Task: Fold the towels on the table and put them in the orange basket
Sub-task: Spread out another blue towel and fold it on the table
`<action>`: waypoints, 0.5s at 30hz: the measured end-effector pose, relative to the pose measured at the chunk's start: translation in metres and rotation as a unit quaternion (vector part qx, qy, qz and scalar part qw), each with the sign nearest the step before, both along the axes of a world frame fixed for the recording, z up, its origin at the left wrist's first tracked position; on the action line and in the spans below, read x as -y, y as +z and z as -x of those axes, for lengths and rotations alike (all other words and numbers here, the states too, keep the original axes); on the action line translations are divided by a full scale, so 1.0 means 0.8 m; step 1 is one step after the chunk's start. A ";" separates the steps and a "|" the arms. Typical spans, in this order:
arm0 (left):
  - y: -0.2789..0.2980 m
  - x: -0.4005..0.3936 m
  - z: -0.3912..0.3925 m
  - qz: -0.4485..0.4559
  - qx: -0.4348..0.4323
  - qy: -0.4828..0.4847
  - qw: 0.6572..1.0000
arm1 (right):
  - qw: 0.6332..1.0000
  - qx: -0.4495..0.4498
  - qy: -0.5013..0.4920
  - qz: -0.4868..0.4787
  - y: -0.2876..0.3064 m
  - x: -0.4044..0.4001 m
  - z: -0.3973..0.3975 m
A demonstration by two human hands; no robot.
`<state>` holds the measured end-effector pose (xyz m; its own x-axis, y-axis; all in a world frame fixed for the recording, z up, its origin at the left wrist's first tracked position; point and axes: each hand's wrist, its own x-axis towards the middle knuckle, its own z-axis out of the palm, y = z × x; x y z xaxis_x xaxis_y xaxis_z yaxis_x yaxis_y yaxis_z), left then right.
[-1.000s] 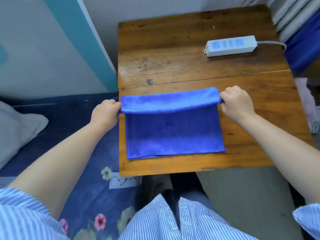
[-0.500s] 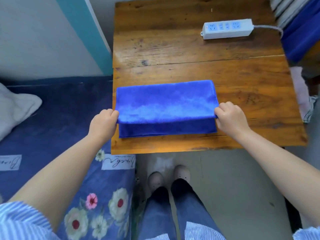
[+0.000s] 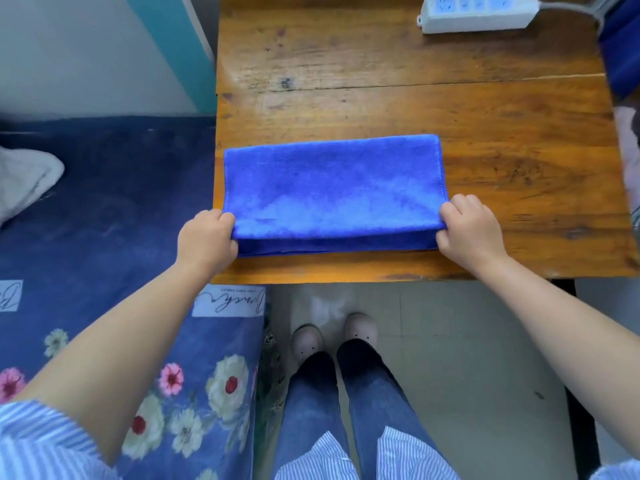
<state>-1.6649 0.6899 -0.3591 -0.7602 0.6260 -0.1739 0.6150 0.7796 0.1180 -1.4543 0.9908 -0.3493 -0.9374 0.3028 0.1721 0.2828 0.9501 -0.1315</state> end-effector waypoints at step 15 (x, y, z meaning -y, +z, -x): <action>-0.011 0.017 -0.038 0.208 0.006 -0.077 0.975 | 0.994 0.087 -0.058 0.009 -0.023 0.024 -0.036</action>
<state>-1.6347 0.6764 -0.3678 -0.6594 0.6058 -0.4453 0.7288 0.6603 -0.1809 -1.4252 0.9712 -0.3678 -0.9114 0.4116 0.0041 0.4097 0.9081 -0.0869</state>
